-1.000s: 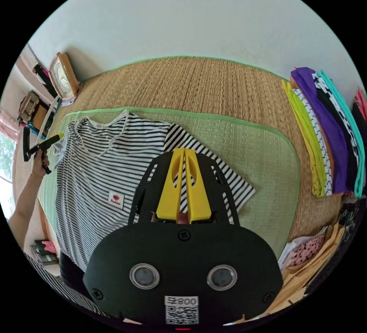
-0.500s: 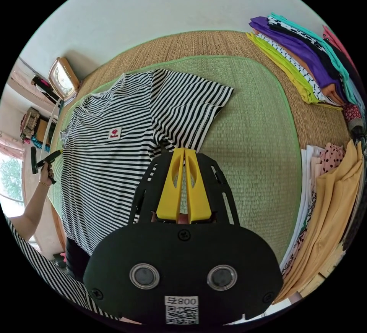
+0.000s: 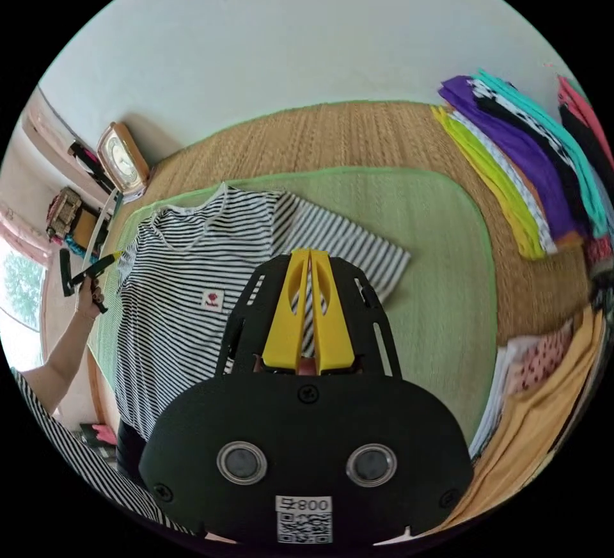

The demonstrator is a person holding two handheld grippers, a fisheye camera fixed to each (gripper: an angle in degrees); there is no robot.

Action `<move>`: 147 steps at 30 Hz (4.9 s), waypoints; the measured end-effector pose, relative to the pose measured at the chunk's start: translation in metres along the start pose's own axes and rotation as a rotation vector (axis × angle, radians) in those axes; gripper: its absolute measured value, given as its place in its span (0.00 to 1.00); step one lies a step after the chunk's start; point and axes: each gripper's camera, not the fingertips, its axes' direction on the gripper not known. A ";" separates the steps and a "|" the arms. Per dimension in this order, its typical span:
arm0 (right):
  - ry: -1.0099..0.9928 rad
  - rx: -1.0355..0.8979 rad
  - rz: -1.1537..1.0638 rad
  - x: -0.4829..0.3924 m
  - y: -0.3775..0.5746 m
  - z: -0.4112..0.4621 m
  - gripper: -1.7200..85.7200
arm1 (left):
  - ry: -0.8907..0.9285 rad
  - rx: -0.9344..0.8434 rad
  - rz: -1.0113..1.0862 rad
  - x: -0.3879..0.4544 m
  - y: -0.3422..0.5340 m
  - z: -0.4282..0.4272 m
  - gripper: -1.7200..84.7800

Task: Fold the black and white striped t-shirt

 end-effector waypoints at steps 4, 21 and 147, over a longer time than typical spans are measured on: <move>-0.002 -0.054 -0.129 -0.053 -0.052 0.041 0.02 | 0.055 -0.032 -0.016 -0.002 -0.038 0.050 0.02; -0.034 -0.015 -0.200 -0.103 -0.068 0.072 0.02 | 0.056 -0.066 0.109 -0.051 -0.043 0.147 0.02; -0.039 0.071 0.080 0.002 0.176 -0.084 0.09 | 0.116 -0.417 0.861 0.604 -0.112 0.499 0.12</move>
